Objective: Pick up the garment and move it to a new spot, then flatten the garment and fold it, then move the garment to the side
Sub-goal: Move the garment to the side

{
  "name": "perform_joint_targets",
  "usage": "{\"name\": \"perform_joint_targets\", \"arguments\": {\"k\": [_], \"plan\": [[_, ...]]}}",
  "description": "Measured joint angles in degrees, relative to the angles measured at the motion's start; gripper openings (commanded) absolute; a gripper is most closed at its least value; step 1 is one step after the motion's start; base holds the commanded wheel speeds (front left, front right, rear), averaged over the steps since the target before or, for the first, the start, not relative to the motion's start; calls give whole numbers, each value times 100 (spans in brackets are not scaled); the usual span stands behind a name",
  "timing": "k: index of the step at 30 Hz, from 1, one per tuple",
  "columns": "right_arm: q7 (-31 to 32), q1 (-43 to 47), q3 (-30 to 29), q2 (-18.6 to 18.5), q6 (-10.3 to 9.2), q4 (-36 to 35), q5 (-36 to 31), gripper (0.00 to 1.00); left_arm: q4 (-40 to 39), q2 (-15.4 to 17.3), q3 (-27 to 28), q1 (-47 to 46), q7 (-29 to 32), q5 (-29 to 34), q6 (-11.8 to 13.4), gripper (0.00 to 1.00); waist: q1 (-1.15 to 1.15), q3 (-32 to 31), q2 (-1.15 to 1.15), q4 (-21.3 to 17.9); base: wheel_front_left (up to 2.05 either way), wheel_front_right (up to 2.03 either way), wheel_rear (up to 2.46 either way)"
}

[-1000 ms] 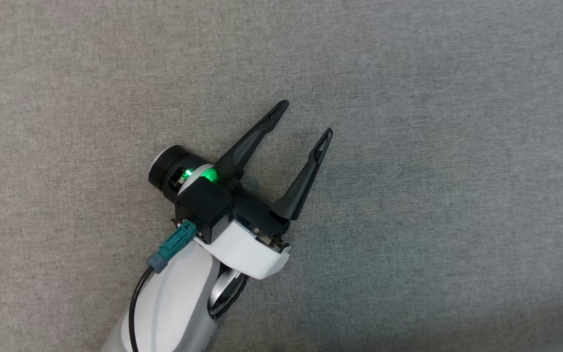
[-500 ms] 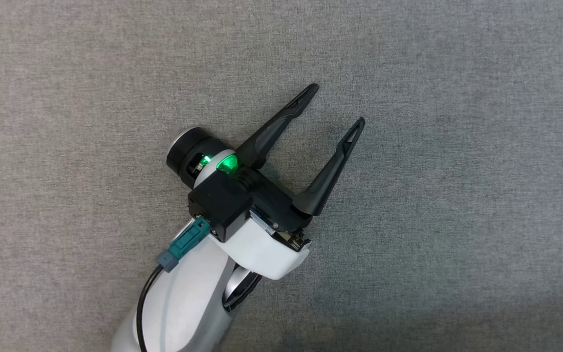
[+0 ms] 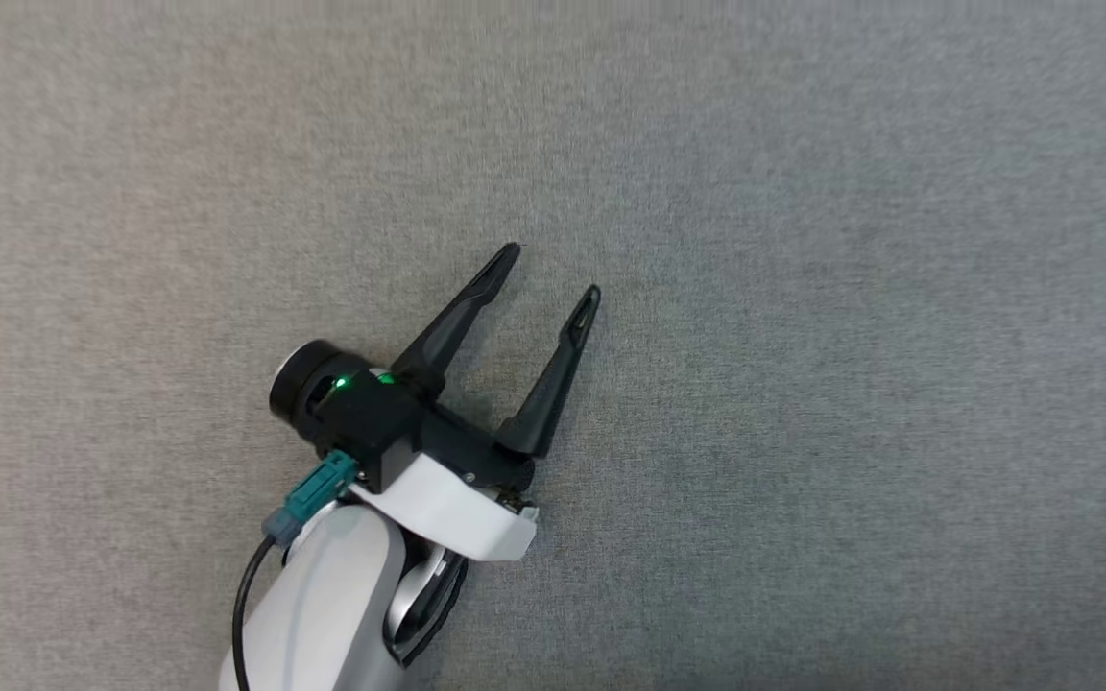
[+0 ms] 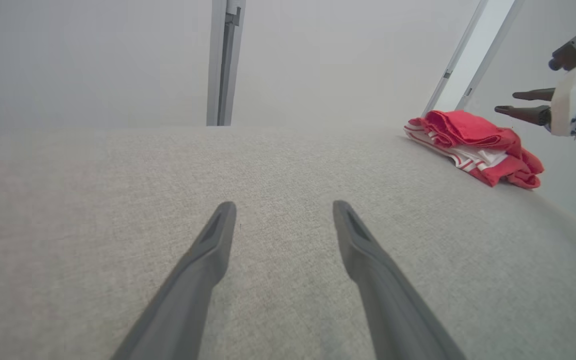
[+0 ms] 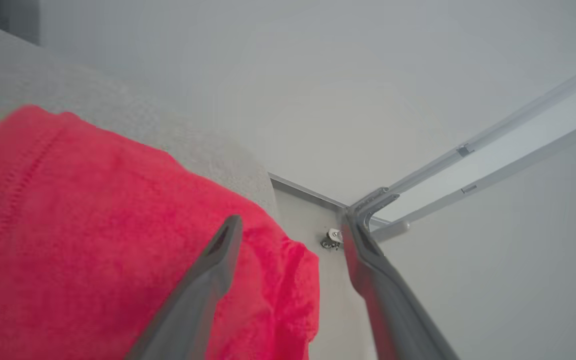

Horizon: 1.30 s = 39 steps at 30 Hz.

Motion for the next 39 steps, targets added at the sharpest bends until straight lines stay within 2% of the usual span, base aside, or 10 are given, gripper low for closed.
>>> {"name": "perform_joint_targets", "arguments": {"k": [5, 8, 11, 13, 19, 23, 30, 36, 39], "plan": [[-9, 44, 176, 355, 0, -364, 86, 100, 30, -8, -7, 295, 1, 10, 1, 100, 0, -492, 0, -21, 0, 0, 0], [-24, 241, 375, 697, 0, -693, 346, 100, 4, -13, 254, 549, 1, -71, 1, 100, 0, -880, 0, -33, 0, 0, 0], [-26, 638, 693, 1013, 0, -1357, 728, 100, -20, 8, 425, 805, 0, -236, 1, 100, 0, -1272, 0, -32, 0, 0, 0], [-33, 932, 847, 1081, 0, -1808, 931, 100, -29, -3, 510, 963, 1, -225, 1, 100, 0, -1524, 0, -29, 0, 0, 0], [-33, 1899, 811, 1370, 0, -2875, 1502, 100, -79, -4, 950, 1353, 1, -286, 1, 100, 0, -2189, 0, 13, 0, 0, 0], [-33, 2546, 532, 1652, 0, -3398, 1634, 100, -89, -9, 1203, 1597, 1, -289, 1, 100, 0, -2544, 0, 71, 0, 0, 0], [-33, 3645, -182, 2388, 0, -4110, 1639, 100, -83, -3, 1628, 1914, 1, -272, 1, 100, 0, -2952, 0, 227, 0, 0, 0], [-33, 4492, -822, 3178, 0, -4671, 1395, 100, -35, -7, 1793, 2115, 0, -233, 1, 100, 0, -3154, 0, 326, 0, 0, 0], [-33, 4897, -1031, 3437, 0, -4785, 955, 100, 77, -3, 1850, 2227, 1, -229, 1, 100, 0, -3218, 0, 357, 0, 0, 0]]}}
